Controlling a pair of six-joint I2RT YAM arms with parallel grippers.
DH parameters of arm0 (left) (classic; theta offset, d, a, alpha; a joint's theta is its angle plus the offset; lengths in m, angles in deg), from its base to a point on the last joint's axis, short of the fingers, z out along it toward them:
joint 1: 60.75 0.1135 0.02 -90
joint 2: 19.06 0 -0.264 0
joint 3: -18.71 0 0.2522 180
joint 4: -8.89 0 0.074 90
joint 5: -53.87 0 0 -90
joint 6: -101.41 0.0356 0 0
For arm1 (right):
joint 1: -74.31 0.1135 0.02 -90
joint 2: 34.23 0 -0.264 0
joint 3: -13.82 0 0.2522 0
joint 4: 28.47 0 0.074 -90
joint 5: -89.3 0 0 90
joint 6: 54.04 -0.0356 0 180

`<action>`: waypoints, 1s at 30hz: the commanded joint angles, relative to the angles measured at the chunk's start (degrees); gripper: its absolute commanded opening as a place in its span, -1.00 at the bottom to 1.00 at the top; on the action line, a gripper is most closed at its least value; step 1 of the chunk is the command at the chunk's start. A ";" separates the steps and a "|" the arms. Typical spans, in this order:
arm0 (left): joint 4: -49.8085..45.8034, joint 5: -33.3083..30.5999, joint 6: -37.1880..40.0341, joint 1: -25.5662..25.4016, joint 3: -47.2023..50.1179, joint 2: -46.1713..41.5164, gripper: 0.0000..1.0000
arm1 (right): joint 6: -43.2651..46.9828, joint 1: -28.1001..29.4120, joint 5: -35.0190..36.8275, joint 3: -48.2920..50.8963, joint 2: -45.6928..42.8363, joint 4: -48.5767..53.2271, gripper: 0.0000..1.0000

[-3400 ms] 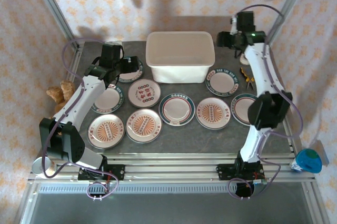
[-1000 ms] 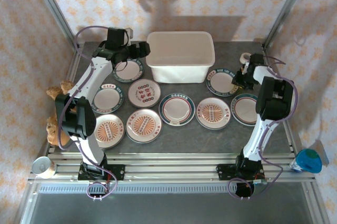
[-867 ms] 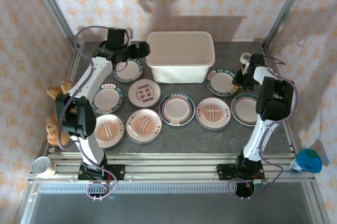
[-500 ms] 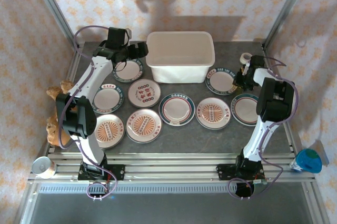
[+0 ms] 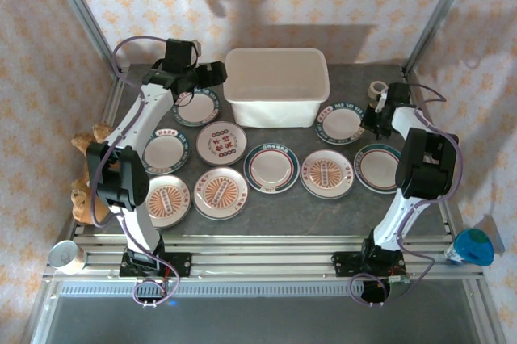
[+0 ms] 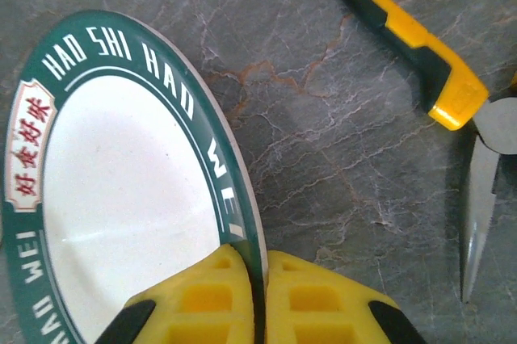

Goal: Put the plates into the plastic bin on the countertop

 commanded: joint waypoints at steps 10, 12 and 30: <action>-1.76 2.61 -2.17 0.56 -8.15 4.77 0.99 | -2.29 0.04 3.18 -0.92 -8.31 3.82 -1.00; -1.85 3.14 -2.46 0.76 -8.52 5.96 0.99 | -3.24 0.03 3.05 -1.60 -9.96 4.69 -1.00; -11.18 8.40 0.07 -0.12 -22.70 19.50 0.80 | -10.78 -0.10 6.95 -10.59 -21.37 11.43 -1.00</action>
